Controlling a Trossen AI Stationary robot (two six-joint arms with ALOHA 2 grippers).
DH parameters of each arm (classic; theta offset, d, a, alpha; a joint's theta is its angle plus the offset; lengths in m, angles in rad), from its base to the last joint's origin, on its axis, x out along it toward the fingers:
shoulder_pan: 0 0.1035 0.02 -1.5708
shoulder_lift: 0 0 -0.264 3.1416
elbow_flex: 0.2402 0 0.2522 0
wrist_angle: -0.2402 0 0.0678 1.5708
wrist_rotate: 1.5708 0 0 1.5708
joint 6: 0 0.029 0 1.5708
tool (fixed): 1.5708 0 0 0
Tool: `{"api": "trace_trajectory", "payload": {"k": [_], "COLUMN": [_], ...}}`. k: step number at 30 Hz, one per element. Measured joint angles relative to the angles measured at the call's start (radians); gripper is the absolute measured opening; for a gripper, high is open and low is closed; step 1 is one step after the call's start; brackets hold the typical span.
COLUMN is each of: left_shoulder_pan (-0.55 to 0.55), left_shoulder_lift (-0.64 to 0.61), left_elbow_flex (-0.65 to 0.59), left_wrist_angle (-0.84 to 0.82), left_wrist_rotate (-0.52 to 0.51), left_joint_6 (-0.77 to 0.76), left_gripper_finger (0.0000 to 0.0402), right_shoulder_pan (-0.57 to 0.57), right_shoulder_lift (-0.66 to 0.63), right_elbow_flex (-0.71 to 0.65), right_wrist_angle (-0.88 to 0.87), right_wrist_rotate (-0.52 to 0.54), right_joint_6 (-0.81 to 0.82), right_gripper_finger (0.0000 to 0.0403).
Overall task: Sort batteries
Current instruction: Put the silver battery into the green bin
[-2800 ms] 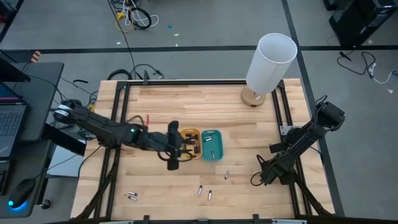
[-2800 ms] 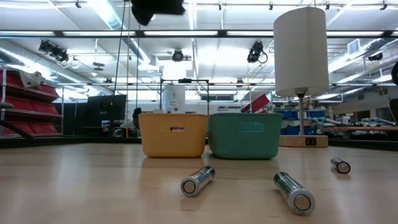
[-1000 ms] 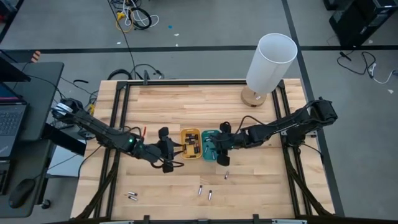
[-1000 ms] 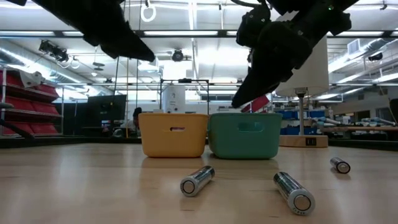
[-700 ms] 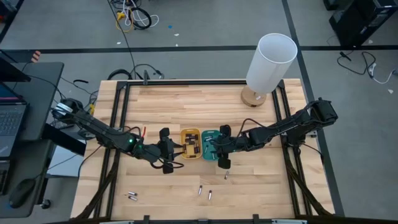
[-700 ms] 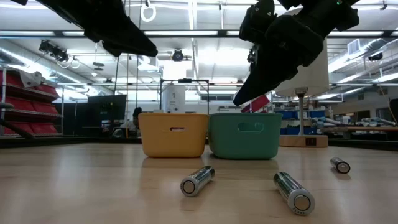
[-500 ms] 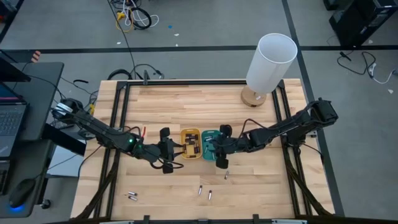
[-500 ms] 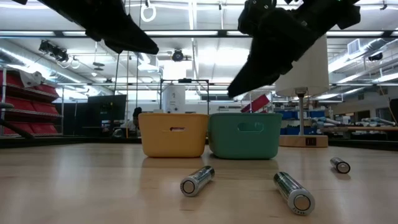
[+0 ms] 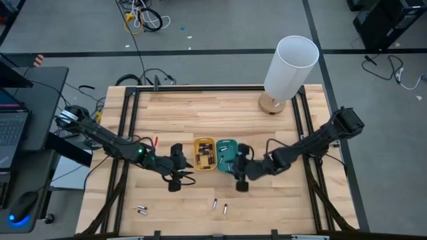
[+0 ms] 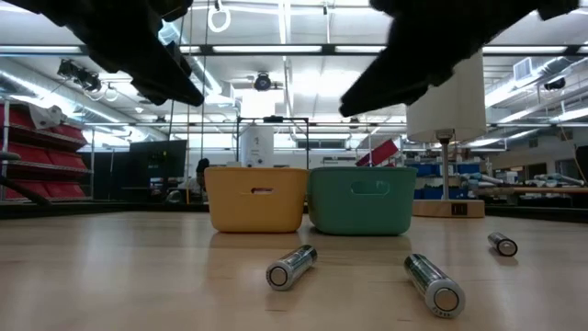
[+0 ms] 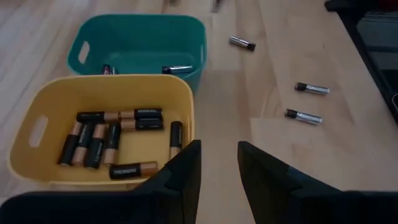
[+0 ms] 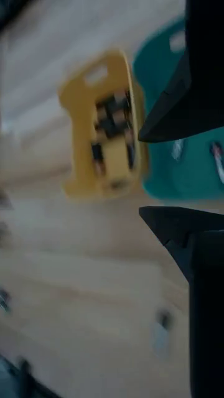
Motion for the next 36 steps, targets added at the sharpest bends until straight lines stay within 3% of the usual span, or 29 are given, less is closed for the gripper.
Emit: {"api": "trace_trajectory", "payload": {"k": [9,12,15,30,36], "left_shoulder_pan": [-0.002,0.0,0.013,0.04,0.04], "left_shoulder_lift": [0.043,0.069,0.087,0.087,0.087], "left_elbow_flex": [-0.05,-0.054,-0.054,-0.054,-0.054], "left_wrist_angle": [0.17,0.227,0.281,0.326,0.328], "left_wrist_rotate": [-0.063,-0.089,-0.138,-0.152,-0.142], "left_joint_6": [0.023,0.052,0.071,0.1,0.1], "left_gripper_finger": [0.0119,0.0119,0.0119,0.0119,0.0119], "right_shoulder_pan": [0.18,0.2,0.19,0.102,0.093], "right_shoulder_lift": [0.001,0.001,0.003,0.003,0.003], "right_elbow_flex": [-0.049,-0.065,-0.084,-0.173,-0.196], "right_wrist_angle": [-0.156,-0.145,-0.147,-0.077,-0.073], "right_wrist_rotate": [-0.068,-0.138,-0.224,-0.317,-0.352], "right_joint_6": [-0.026,-0.042,-0.048,-0.154,-0.122], "right_gripper_finger": [0.0164,0.0164,0.0164,0.0164,0.0164]}}
